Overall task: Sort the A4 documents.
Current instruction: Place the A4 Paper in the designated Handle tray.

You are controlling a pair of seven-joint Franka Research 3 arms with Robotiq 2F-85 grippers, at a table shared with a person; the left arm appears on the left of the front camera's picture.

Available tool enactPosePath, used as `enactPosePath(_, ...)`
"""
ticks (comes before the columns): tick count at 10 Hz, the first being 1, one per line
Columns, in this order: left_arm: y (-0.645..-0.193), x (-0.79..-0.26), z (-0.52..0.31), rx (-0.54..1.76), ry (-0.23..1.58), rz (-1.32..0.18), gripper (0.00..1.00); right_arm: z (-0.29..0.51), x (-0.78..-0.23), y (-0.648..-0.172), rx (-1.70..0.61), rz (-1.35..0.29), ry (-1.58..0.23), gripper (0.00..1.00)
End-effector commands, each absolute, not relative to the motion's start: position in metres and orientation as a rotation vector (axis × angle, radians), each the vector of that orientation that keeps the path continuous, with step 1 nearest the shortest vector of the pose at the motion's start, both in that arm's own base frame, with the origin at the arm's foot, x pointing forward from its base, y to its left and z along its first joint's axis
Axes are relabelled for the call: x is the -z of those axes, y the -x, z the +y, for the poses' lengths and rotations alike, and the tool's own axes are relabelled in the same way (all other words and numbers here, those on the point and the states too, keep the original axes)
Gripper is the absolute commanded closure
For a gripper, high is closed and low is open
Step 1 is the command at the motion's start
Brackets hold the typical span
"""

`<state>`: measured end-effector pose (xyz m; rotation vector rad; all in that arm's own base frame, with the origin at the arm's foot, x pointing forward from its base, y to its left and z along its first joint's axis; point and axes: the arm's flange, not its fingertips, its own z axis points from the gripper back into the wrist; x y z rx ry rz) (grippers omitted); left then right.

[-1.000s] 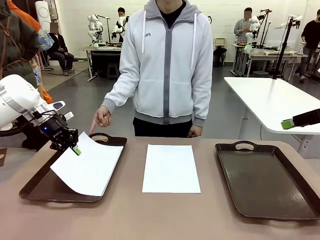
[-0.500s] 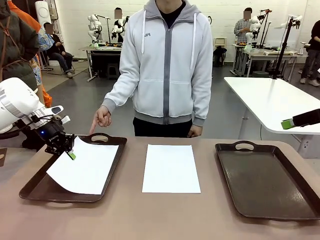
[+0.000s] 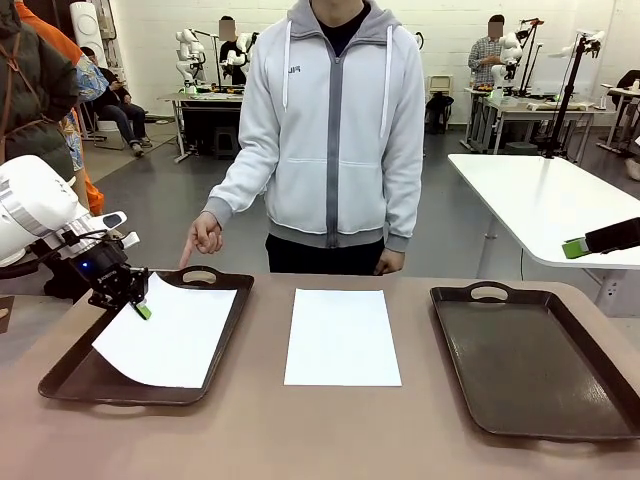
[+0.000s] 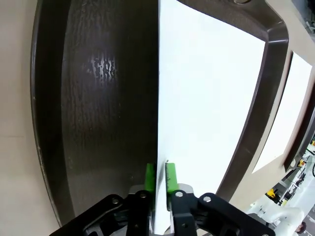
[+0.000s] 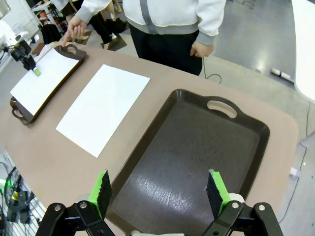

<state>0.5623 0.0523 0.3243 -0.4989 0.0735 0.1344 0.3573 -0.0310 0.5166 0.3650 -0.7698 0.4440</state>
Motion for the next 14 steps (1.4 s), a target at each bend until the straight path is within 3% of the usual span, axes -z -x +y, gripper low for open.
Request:
enactPosePath(1, -0.569, -0.328, 0.053, -0.131, 0.473, 0.086, 0.70, -0.032, -0.514, -0.359, -0.442, -0.769, -0.383, 0.00)
enactPosePath(4, -0.574, -0.337, 0.056, -0.119, 0.399, 0.089, 0.41, -0.032, -0.514, -0.359, -0.442, -0.769, -0.383, 0.00)
enactPosePath(5, -0.574, -0.344, 0.056, -0.114, 0.406, 0.089, 0.47, -0.032, -0.514, -0.359, -0.442, -0.769, -0.383, 0.00)
enactPosePath(6, -0.571, -0.351, 0.056, -0.114, 0.386, 0.076, 0.22, -0.032, -0.514, -0.359, -0.442, -0.769, -0.383, 0.00)
enactPosePath(7, -0.570, -0.354, 0.058, -0.126, 0.355, 0.066, 0.28, -0.032, -0.514, -0.359, -0.442, -0.769, -0.383, 0.00)
enactPosePath(8, -0.569, -0.357, 0.058, -0.131, 0.349, 0.061, 0.02, -0.032, -0.514, -0.359, -0.442, -0.769, -0.383, 0.00)
enactPosePath(9, -0.568, -0.360, 0.056, -0.128, 0.342, 0.052, 0.08, -0.032, -0.514, -0.359, -0.442, -0.769, -0.383, 0.00)
enactPosePath(10, -0.567, -0.361, 0.056, -0.131, 0.334, 0.048, 0.00, -0.032, -0.514, -0.359, -0.442, -0.769, -0.383, 0.00)
enactPosePath(14, -0.558, -0.369, 0.047, -0.193, 0.443, 0.008, 0.00, -0.032, -0.514, -0.359, -0.442, -0.769, -0.383, 0.00)
